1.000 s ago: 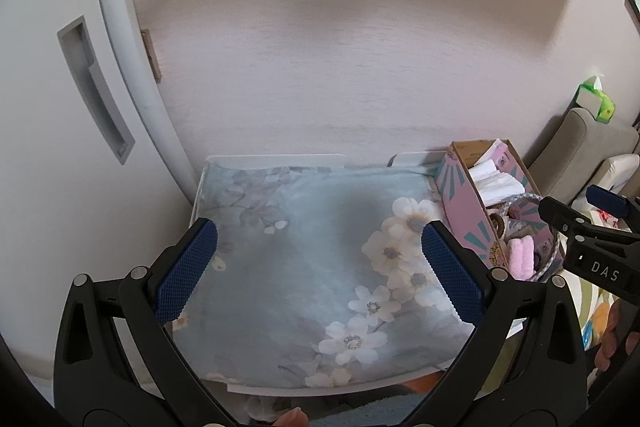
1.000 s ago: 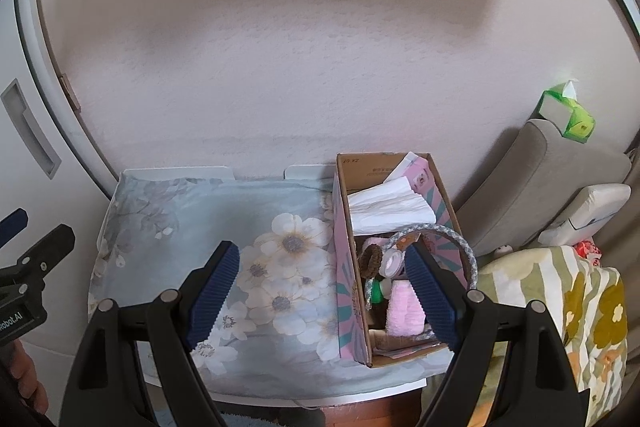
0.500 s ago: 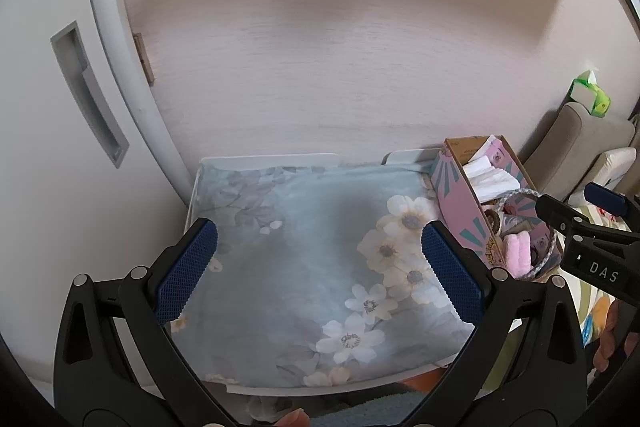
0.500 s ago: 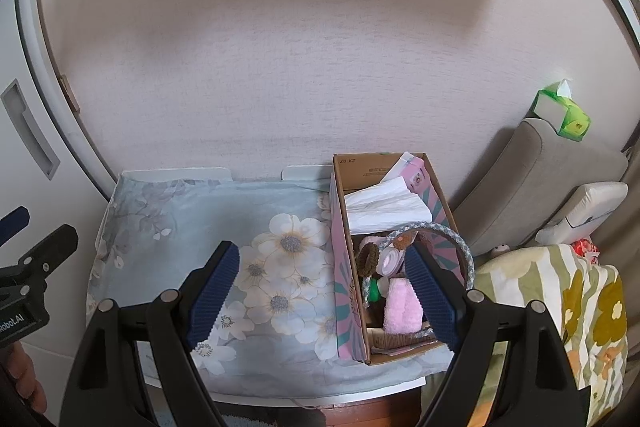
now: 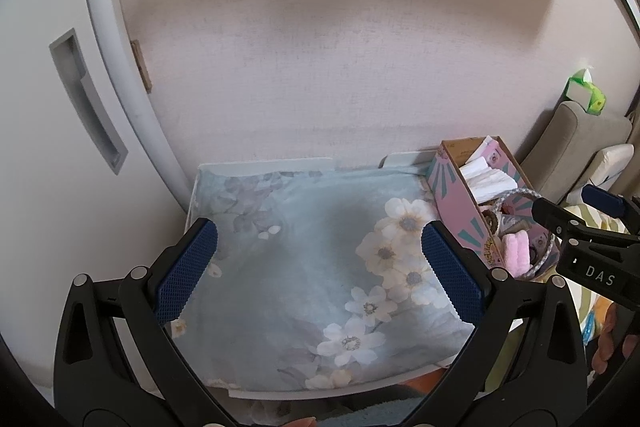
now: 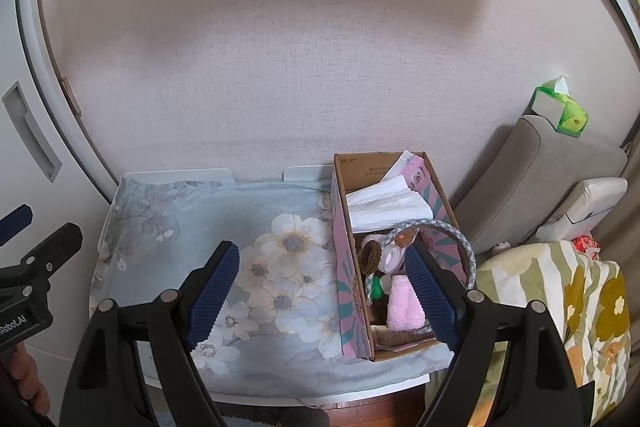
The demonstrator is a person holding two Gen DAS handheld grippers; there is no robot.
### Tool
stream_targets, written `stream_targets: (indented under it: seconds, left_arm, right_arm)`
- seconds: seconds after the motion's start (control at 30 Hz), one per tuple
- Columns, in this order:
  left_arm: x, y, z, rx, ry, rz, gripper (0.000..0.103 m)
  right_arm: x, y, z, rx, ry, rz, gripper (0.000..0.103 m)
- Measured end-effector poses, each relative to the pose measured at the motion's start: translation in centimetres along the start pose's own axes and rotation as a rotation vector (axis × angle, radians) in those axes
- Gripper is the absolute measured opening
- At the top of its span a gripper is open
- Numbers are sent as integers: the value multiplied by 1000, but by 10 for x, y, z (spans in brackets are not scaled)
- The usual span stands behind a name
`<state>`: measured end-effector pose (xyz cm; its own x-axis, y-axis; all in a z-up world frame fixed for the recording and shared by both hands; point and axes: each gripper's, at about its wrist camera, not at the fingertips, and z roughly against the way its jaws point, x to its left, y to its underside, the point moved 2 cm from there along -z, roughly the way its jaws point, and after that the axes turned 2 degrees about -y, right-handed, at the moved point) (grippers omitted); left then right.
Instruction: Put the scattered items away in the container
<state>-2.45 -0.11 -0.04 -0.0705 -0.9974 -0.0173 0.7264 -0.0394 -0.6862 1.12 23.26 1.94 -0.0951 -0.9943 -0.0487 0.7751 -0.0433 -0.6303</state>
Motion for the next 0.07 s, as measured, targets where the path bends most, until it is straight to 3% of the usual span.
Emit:
stream_targets:
  seconds: [0.07]
  left_arm:
    - [1, 0, -1, 4, 4, 1, 102]
  right_arm:
    - [0, 0, 0, 3, 3, -5, 82]
